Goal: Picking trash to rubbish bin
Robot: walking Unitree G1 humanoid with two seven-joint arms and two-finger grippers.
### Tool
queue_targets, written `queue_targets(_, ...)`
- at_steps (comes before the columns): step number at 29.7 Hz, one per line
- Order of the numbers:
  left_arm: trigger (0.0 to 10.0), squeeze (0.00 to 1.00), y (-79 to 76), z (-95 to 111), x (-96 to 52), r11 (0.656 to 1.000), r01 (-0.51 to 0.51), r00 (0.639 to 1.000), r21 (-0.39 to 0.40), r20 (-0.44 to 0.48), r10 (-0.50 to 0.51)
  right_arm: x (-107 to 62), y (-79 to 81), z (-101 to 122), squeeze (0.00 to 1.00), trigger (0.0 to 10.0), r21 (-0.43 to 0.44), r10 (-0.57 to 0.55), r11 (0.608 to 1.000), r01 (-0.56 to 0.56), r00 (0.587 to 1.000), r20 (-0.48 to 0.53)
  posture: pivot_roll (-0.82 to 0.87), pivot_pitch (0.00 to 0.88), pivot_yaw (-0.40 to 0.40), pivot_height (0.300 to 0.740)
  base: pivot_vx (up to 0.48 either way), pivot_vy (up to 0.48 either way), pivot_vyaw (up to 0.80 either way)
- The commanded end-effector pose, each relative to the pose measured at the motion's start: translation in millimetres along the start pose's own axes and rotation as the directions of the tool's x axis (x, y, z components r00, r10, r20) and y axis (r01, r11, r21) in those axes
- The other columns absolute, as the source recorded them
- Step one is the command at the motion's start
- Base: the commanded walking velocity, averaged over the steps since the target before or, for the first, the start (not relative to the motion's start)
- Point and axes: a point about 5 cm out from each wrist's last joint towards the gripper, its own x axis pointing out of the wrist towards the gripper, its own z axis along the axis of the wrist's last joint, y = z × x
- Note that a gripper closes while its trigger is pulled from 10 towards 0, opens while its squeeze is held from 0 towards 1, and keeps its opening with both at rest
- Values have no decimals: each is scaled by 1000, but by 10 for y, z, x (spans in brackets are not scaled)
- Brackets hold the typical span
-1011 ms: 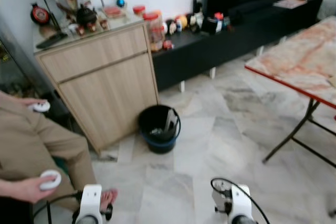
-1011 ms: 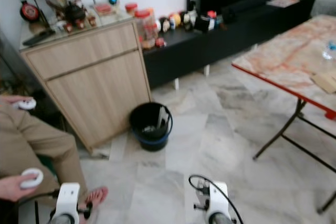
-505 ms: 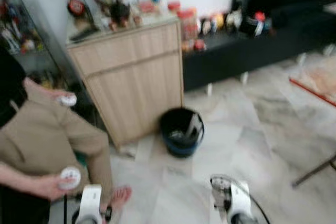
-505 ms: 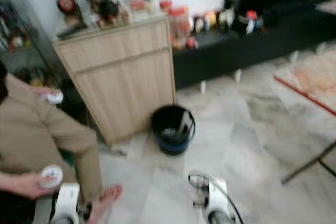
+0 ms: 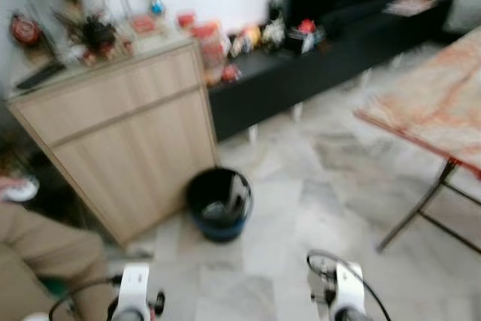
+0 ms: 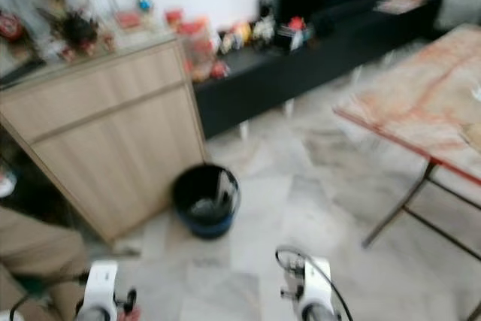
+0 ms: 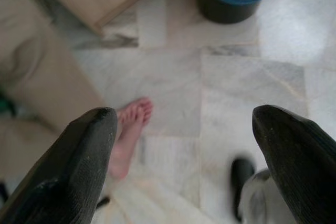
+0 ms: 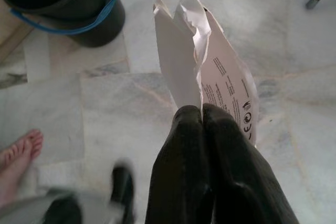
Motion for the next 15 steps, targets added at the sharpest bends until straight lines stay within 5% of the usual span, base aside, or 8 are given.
queue_targets(1,10000,0,130,1,-5,999,-34,999,13,0,34,13,121,20,0,10000,-12,30,999,-30,1000,7,122,13,81,740,345,0,0)
queue_targets(15,10000,0,138,29,2,999,-37,999,5,9,37,19,124,57,0,10000,-41,30,999,-30,999,17,141,13,75,740,345,0,0)
